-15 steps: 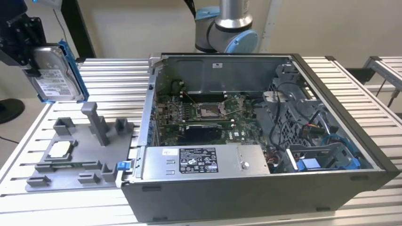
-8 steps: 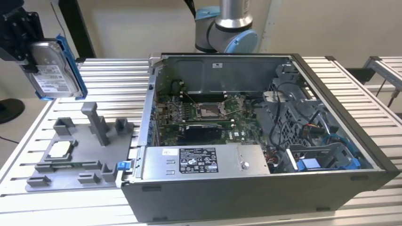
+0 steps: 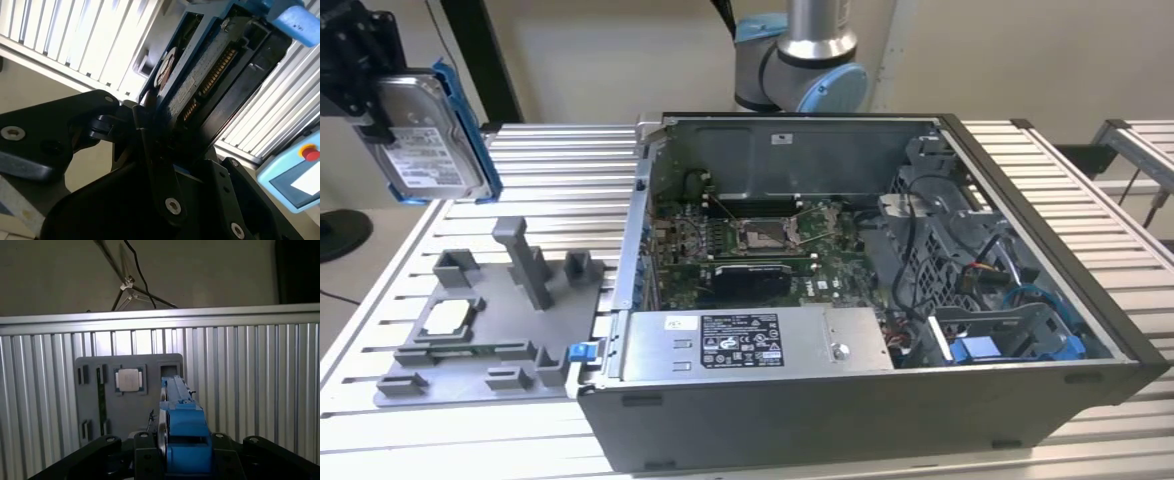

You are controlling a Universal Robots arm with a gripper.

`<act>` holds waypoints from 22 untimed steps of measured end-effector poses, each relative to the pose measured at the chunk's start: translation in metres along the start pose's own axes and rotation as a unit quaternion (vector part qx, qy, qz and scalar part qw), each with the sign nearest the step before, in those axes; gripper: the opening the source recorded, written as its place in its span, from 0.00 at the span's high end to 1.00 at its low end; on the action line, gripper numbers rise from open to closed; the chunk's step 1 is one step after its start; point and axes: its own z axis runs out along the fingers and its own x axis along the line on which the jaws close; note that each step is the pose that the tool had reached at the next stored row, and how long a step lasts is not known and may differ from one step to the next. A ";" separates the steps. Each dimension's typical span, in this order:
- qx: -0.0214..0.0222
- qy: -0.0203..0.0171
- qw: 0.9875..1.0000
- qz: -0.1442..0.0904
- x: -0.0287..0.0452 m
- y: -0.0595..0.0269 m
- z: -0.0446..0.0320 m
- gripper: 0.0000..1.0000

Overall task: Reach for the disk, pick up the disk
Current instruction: 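Pick up the disk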

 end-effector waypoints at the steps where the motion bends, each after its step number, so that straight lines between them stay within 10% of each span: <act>1: 0.000 0.000 1.000 0.000 0.0000 0.0000 -0.0016 1.00; 22: 0.000 0.000 1.000 0.000 -0.0002 0.0002 -0.0340 1.00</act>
